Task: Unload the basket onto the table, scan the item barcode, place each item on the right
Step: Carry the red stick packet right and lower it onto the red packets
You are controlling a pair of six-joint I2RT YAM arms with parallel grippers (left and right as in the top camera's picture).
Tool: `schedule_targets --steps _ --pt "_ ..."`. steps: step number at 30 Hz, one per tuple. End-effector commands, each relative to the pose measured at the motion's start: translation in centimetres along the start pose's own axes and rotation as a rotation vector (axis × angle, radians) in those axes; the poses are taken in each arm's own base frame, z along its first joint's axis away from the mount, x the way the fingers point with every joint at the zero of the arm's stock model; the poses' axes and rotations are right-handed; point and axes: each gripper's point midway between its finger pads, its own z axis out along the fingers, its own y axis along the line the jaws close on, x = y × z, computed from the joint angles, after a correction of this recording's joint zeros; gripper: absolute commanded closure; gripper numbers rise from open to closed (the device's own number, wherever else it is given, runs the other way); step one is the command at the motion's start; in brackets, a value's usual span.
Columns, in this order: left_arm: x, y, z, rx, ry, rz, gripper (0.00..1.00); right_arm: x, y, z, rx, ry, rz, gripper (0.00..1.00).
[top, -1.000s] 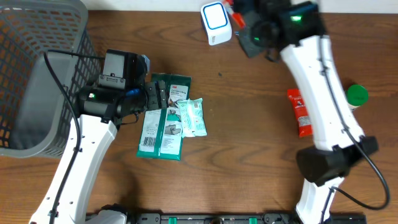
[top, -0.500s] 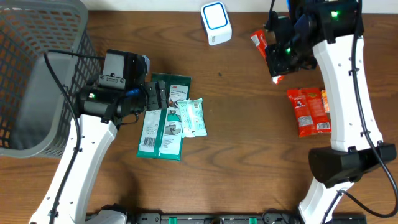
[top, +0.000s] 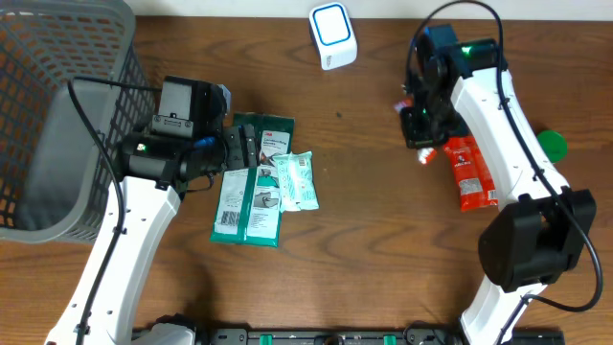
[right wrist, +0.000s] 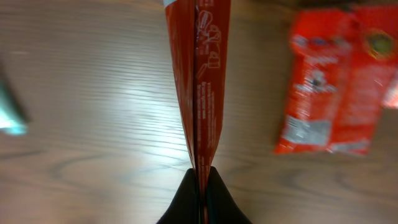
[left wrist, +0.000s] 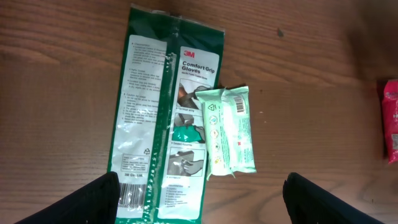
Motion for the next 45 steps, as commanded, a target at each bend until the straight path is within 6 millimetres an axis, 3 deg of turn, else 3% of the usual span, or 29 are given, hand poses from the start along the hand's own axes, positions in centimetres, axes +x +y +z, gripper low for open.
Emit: schedule_targets --steps 1,7,14,18,24,33,34,37,39,42,45 --pt "0.1 0.1 0.1 -0.002 0.006 0.005 0.16 0.1 -4.5 0.4 0.132 0.001 0.097 0.99" --pt "0.1 0.1 0.1 -0.002 0.006 0.005 0.16 0.8 -8.8 1.4 0.183 0.021 0.188 0.99" --pt "0.1 0.1 0.1 -0.002 0.006 0.005 0.15 2.3 -12.4 4.8 0.183 0.063 0.256 0.99" --pt "0.1 0.1 0.1 -0.002 0.006 0.005 0.16 2.2 -14.1 6.7 0.180 0.036 0.292 0.99" --pt "0.1 0.1 0.1 -0.002 0.006 0.005 0.16 2.8 -13.5 8.4 0.124 0.056 0.161 0.99" --pt "0.1 0.1 0.1 -0.002 0.006 0.005 0.16 3.3 -13.4 8.7 0.121 0.076 0.153 0.98" --pt "0.1 0.1 0.1 -0.002 0.006 0.005 0.16 3.4 -13.4 8.6 0.120 0.079 0.153 0.96" --pt "0.1 0.1 0.1 -0.002 0.006 0.005 0.16 3.6 -13.3 8.6 0.118 0.089 0.152 0.70" --pt "0.1 0.1 0.1 -0.002 0.006 0.005 0.15 3.8 -13.3 8.6 0.117 0.096 0.152 0.60" --pt "0.1 0.1 0.1 -0.002 0.006 0.005 0.16 3.8 -13.3 8.6 0.117 0.096 0.152 0.50" --pt "0.1 0.1 0.1 -0.002 0.006 0.005 0.16 3.7 -13.3 8.6 0.118 0.091 0.153 0.49"
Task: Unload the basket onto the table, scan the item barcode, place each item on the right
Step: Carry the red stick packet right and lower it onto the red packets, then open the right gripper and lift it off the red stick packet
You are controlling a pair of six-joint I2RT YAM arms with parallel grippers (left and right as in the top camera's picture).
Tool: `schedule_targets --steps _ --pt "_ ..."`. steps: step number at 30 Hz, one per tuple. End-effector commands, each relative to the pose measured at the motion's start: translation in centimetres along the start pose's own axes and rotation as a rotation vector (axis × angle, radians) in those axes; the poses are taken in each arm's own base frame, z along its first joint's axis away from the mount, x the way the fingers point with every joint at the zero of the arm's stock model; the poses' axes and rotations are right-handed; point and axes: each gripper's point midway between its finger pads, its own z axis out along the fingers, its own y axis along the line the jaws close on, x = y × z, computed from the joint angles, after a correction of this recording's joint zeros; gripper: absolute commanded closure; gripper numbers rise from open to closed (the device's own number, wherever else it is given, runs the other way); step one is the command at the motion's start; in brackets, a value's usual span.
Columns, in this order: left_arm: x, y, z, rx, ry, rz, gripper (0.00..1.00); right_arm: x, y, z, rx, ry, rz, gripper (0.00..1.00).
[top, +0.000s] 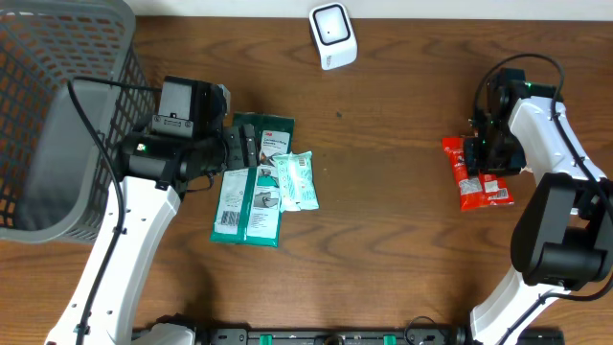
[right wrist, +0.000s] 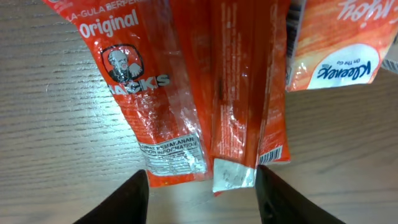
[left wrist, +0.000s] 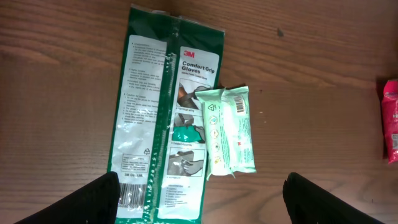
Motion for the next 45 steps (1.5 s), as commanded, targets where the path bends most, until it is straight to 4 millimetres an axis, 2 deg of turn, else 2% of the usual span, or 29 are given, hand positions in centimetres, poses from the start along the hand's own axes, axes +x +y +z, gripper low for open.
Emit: schedule_targets --steps 1,4,8,11,13,15,18,27,34,39,42,45 --pt "0.1 0.1 0.1 -0.002 0.006 0.005 0.16 0.1 -0.2 0.1 0.001 -0.002 0.006 0.50" --pt "0.1 0.1 0.1 -0.002 0.006 0.005 0.15 -0.4 -0.2 0.1 0.002 -0.021 0.009 0.55" --pt "0.1 0.1 0.1 -0.002 0.006 0.005 0.16 -0.8 -0.3 0.1 0.008 -0.039 0.012 0.56" --pt "0.1 0.1 0.1 -0.002 0.006 0.005 0.16 -1.7 -0.4 0.0 0.011 -0.075 0.033 0.62" --pt "0.1 0.1 0.1 -0.002 0.006 0.005 0.15 -2.3 -0.6 0.0 0.011 -0.098 0.068 0.70" --pt "0.1 0.1 0.1 -0.002 0.006 0.005 0.15 -2.7 -1.1 0.0 0.010 -0.117 0.105 0.86" --pt "0.1 0.1 0.1 -0.002 0.006 0.005 0.15 -3.0 -1.8 0.1 0.008 -0.132 0.165 0.99" --pt "0.1 0.1 0.1 -0.002 0.006 0.005 0.15 -4.1 -3.8 0.2 0.000 -0.185 0.288 0.99" --pt "0.1 0.1 0.1 -0.002 0.006 0.005 0.15 -2.5 -1.5 2.0 -0.094 -0.121 0.286 0.99" --pt "0.1 0.1 0.1 -0.002 0.006 0.005 0.16 -1.8 -1.3 3.2 -0.093 -0.105 0.287 0.99" --pt "0.1 0.1 0.1 -0.002 0.006 0.005 0.16 -2.2 -1.5 3.0 -0.083 -0.123 0.289 0.99" --pt "0.1 0.1 0.1 -0.002 0.006 0.005 0.15 -3.0 -2.0 1.3 -0.079 -0.163 0.285 0.99"
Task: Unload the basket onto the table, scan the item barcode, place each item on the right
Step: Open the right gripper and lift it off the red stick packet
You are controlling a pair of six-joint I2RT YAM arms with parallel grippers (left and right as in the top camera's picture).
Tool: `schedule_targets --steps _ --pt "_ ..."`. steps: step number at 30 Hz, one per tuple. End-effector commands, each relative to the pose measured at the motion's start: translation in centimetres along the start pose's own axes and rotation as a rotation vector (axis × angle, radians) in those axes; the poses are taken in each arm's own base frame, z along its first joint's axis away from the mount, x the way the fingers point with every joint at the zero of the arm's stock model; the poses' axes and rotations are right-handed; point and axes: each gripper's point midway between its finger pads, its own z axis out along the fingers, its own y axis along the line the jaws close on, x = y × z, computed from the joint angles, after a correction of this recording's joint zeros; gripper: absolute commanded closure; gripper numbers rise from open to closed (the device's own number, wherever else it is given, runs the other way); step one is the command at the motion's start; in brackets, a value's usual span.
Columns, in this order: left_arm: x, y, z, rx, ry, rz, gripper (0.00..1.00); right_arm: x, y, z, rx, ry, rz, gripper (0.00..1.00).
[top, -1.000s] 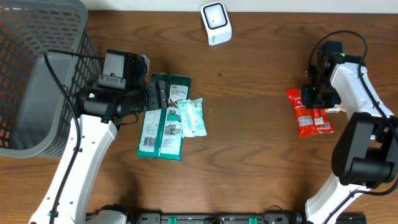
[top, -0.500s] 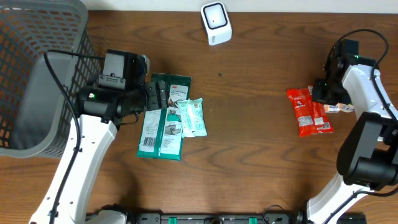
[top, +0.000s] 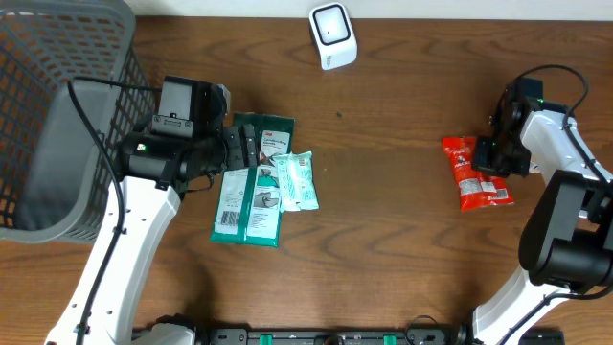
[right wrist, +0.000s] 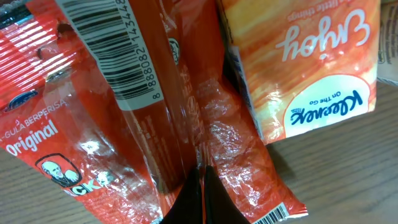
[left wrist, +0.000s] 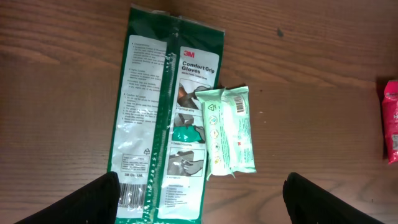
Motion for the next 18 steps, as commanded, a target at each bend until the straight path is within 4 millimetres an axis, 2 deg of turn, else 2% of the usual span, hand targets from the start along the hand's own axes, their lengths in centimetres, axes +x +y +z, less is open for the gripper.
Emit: schedule_targets --steps 1,5,8,12,14,18 --pt "0.1 0.1 0.1 -0.002 0.006 0.005 0.15 -1.4 0.1 -2.3 -0.015 -0.056 0.011 0.99" --pt "0.1 0.1 0.1 -0.002 0.006 0.005 0.16 -2.9 -0.1 -6.1 -0.023 -0.124 0.010 0.92" --pt "0.1 0.1 0.1 -0.002 0.006 0.005 0.16 -3.0 0.2 -7.9 -0.049 -0.158 0.011 0.87" --pt "0.1 0.1 0.1 -0.002 0.006 0.005 0.15 -1.9 2.3 -8.7 -0.175 -0.125 0.000 0.79" --pt "0.1 0.1 0.1 -0.002 0.006 0.005 0.16 -1.0 3.9 -8.6 -0.256 -0.091 -0.011 0.72" --pt "0.1 0.1 0.1 -0.002 0.006 0.005 0.16 0.5 7.3 -8.6 -0.375 -0.041 -0.058 0.66"
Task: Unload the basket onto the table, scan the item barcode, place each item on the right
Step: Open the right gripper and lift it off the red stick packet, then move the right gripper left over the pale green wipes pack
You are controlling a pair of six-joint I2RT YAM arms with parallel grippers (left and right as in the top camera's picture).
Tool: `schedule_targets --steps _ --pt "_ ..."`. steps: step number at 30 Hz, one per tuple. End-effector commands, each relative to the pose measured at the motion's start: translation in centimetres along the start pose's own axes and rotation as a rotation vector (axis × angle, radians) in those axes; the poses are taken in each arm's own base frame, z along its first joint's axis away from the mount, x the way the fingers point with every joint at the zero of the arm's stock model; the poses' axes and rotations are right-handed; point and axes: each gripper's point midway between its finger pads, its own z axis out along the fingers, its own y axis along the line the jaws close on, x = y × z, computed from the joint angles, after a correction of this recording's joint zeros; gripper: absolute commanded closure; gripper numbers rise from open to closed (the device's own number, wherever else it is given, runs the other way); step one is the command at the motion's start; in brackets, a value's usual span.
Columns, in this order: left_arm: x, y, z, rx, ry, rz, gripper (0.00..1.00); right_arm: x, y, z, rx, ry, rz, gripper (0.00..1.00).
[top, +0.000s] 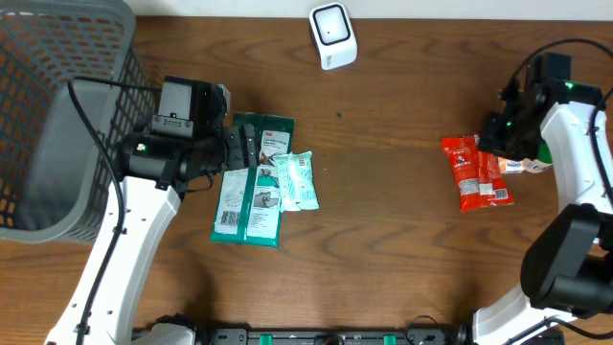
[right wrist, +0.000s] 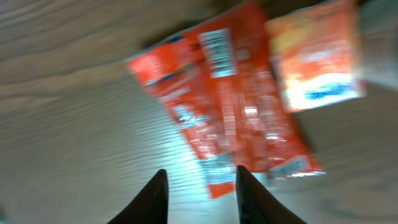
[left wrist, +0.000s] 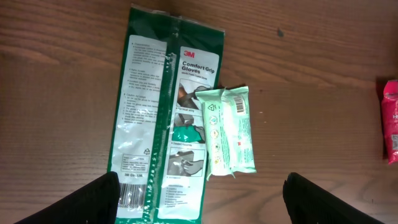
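The white scanner (top: 332, 34) stands at the table's back edge. Two red snack packets (top: 475, 172) lie side by side at the right, one showing its barcode (right wrist: 217, 43). My right gripper (top: 501, 132) hovers open above them, and its view is blurred (right wrist: 200, 198). A green 3M gloves pack (top: 249, 180) lies left of centre with a mint wipes pack (top: 296, 179) resting on its right edge. My left gripper (left wrist: 199, 205) hangs open over both of them, fingers wide apart and holding nothing.
A grey wire basket (top: 57, 115) fills the left edge of the table. A small orange Kleenex pack (right wrist: 314, 59) lies against the red packets on their right. A green round object (top: 544, 151) shows partly behind the right arm.
My right gripper was shut low on the red packets. It now stands open and higher, with both packets lying on the table. The left arm has not moved.
My right gripper held a red packet up near the scanner. Then it was open over that packet, laid beside the other red one at the right. It shut on the packets again, and now is open above them. The left gripper stayed open over the green pack.
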Motion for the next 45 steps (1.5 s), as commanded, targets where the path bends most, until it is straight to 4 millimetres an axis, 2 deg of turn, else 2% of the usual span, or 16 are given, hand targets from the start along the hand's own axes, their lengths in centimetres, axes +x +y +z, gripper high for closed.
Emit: schedule_targets --steps 1,4,8,16,18,23,27,34,37,40,45 --pt "0.1 0.1 0.1 -0.002 0.006 0.005 0.15 1.6 4.5 0.5 -0.163 0.054 -0.048 0.64" --pt "0.1 0.1 0.1 -0.002 0.006 0.005 0.16 2.7 7.0 1.0 -0.174 0.081 -0.092 0.50" --pt "0.1 0.1 0.1 -0.002 0.006 0.005 0.15 4.4 11.4 1.5 -0.187 0.105 -0.173 0.42" --pt "0.1 0.1 0.1 -0.002 0.006 0.005 0.16 8.8 23.6 3.3 -0.287 0.025 -0.407 0.31" --pt "0.1 0.1 0.1 -0.002 0.006 0.005 0.15 10.1 25.7 4.0 -0.292 0.001 -0.428 0.31" --pt "0.1 0.1 0.1 -0.002 0.006 0.005 0.16 12.0 28.8 5.6 -0.277 -0.085 -0.456 0.29" --pt "0.1 0.1 0.1 -0.002 0.006 0.005 0.16 11.8 28.8 6.0 -0.234 -0.133 -0.479 0.31" --pt "0.1 0.1 0.1 -0.002 0.006 0.005 0.16 9.9 26.2 5.7 -0.292 -0.065 -0.462 0.32" --pt "0.1 0.1 0.1 -0.002 0.006 0.005 0.16 9.2 24.7 5.6 -0.324 -0.024 -0.451 0.27" --pt "0.1 0.1 0.1 -0.002 0.007 0.005 0.15 8.3 22.2 5.7 -0.292 -0.004 -0.427 0.26" --pt "1.7 -0.1 1.0 -0.008 0.061 -0.046 0.16 7.3 19.5 5.8 -0.262 0.016 -0.369 0.24"
